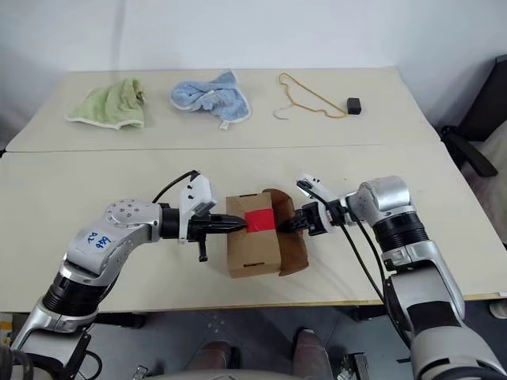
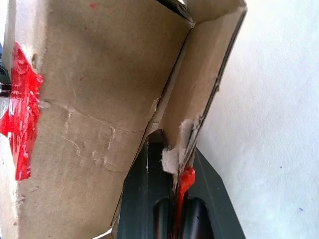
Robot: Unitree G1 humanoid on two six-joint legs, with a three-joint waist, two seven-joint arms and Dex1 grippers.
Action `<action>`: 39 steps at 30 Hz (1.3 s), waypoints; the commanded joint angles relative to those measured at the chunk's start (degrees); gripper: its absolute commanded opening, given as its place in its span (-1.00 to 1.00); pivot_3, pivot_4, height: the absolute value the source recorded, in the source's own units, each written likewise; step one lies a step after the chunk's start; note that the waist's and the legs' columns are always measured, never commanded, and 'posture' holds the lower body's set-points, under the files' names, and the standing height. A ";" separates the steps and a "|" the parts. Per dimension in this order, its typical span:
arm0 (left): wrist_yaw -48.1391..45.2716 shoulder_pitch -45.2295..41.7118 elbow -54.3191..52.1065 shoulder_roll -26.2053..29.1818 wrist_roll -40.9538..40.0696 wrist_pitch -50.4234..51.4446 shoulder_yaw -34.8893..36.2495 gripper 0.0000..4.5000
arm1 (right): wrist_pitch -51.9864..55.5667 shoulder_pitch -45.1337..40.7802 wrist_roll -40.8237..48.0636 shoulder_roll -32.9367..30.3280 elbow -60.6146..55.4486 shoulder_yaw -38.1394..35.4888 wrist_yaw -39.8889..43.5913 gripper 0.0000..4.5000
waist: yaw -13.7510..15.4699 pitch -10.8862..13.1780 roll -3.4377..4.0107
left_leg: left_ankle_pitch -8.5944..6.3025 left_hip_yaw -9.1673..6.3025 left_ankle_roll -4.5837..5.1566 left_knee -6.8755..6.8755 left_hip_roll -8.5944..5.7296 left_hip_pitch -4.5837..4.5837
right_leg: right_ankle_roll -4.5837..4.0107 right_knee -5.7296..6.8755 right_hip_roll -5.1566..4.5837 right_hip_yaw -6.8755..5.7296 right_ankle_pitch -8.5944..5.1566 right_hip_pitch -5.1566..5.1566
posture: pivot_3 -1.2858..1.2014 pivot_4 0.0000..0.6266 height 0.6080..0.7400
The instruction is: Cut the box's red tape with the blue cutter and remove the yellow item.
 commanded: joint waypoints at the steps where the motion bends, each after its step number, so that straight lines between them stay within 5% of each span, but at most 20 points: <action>1: 0.08 -0.37 2.84 -1.47 1.38 -1.48 -1.13 -1.00 | 5.10 -0.54 -0.60 -3.68 -2.69 -1.06 -2.30 -0.99 | 0.58 0.01 0.02 | 0.00 -0.01 0.01 0.01 -0.02 -0.02 | 0.00 -0.01 -0.01 0.00 0.00 0.00 | 0.03 -0.52 1.00; 10: 3.21 -3.98 10.47 -14.80 5.00 -8.63 -6.68 -1.00 | 13.44 -5.88 2.93 -14.39 -8.95 -1.29 -5.36 -0.99 | 1.68 0.04 0.05 | -0.02 -0.02 0.05 0.06 -0.10 -0.17 | 0.02 -0.12 -0.07 -0.04 0.03 -0.02 | 0.03 -0.52 1.00; 22: 6.93 -4.23 21.35 -27.26 10.05 -21.61 -8.41 -1.00 | 13.44 -23.25 17.42 -28.81 -10.37 18.57 -10.38 -0.99 | 1.58 0.13 0.22 | -0.02 0.05 0.07 0.07 -0.07 -0.58 | 0.11 -0.25 -0.05 -0.06 0.08 -0.39 | 0.03 -0.52 1.00; 30: 8.21 -4.76 27.39 -31.26 11.84 -27.34 -7.26 -1.00 | 13.44 -31.84 31.20 -32.18 -11.36 29.19 -18.79 -0.99 | 1.76 0.14 0.21 | -0.05 0.04 0.15 0.07 -0.10 -0.69 | 0.13 -0.40 -0.06 -0.07 0.16 -0.40 | 0.03 -0.52 1.00; 39: 5.95 -4.57 25.25 -28.89 12.56 -25.95 -6.53 -1.00 | 13.44 -26.58 54.46 -34.76 -16.96 25.83 -40.79 -0.99 | 1.88 0.14 0.19 | -0.07 0.03 0.18 0.06 -0.09 -0.72 | 0.12 -0.43 -0.07 -0.11 0.16 -0.40 | 0.03 -0.52 1.00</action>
